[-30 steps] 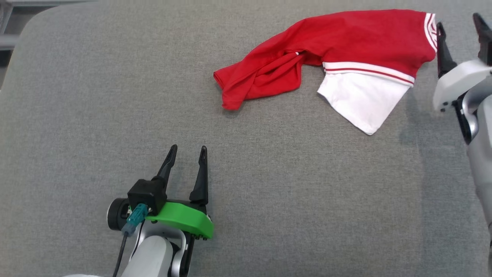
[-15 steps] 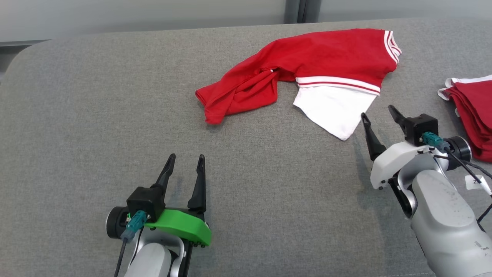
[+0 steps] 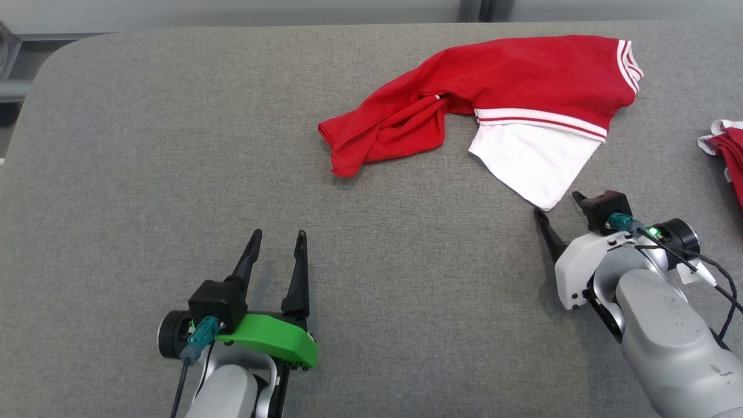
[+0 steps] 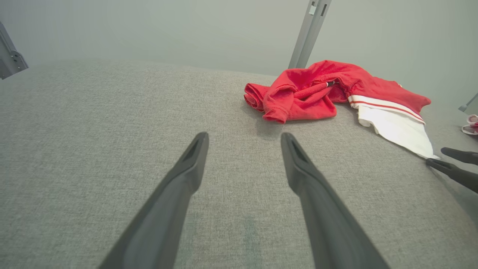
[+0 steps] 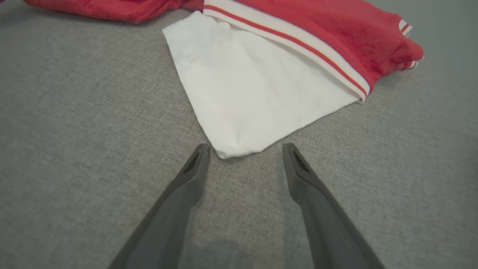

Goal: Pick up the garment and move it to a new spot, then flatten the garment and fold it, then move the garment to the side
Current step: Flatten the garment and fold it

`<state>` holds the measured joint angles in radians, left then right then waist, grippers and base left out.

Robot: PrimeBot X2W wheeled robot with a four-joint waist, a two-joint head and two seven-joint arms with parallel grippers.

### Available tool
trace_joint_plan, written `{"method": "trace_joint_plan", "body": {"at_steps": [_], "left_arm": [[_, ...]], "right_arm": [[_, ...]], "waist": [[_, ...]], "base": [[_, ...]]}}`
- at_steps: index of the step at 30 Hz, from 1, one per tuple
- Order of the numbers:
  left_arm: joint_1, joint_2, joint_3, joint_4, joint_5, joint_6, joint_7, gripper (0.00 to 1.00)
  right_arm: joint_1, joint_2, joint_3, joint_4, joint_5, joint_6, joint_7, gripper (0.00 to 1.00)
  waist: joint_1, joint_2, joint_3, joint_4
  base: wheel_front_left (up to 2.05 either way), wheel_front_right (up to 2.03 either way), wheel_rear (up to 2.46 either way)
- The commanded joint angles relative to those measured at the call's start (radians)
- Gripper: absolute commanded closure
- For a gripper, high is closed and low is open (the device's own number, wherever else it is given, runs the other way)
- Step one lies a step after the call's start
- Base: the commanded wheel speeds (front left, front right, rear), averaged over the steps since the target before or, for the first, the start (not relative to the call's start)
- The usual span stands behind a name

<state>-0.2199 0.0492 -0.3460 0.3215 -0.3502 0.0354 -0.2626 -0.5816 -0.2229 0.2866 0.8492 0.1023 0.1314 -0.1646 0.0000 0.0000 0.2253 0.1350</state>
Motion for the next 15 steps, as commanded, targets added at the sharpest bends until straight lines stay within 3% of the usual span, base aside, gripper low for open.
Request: {"method": "trace_joint_plan", "body": {"at_steps": [1,9,10,11,12,15], "left_arm": [[-0.01,0.003,0.003,-0.005,-0.004,-0.001,-0.002,0.0],[-0.021,0.003,0.007,-0.008,-0.003,-0.001,-0.002,0.0],[-0.023,0.003,0.008,-0.009,-0.002,-0.001,-0.002,0.0],[-0.024,0.003,0.009,-0.009,-0.001,-0.001,-0.002,0.0],[-0.024,0.003,0.009,-0.009,0.0,-0.001,-0.002,0.0],[-0.024,0.003,0.013,-0.008,0.003,0.001,-0.002,0.0]], "right_arm": [[-0.017,-0.012,0.004,0.014,-0.016,-0.001,-0.006,0.0],[-0.077,-0.014,0.024,0.105,-0.097,-0.001,-0.026,0.02],[-0.084,-0.01,0.029,0.115,-0.107,-0.001,-0.03,0.16],[-0.091,-0.009,0.033,0.124,-0.115,-0.001,-0.035,0.51],[-0.097,-0.007,0.035,0.132,-0.119,-0.001,-0.04,0.59],[-0.111,0.0,0.041,0.154,-0.129,-0.001,-0.055,1.0]], "waist": [[0.0,0.0,0.009,0.01],[0.0,0.0,0.029,0.025],[0.0,0.0,0.031,0.026],[0.0,0.0,0.033,0.026],[0.0,0.0,0.034,0.026],[0.0,0.0,0.036,0.023]], "base": [[0.0,0.0,0.0],[0.0,0.0,0.0],[0.0,0.0,0.0],[0.0,0.0,0.0],[0.0,0.0,0.0],[0.0,0.0,0.0]]}}
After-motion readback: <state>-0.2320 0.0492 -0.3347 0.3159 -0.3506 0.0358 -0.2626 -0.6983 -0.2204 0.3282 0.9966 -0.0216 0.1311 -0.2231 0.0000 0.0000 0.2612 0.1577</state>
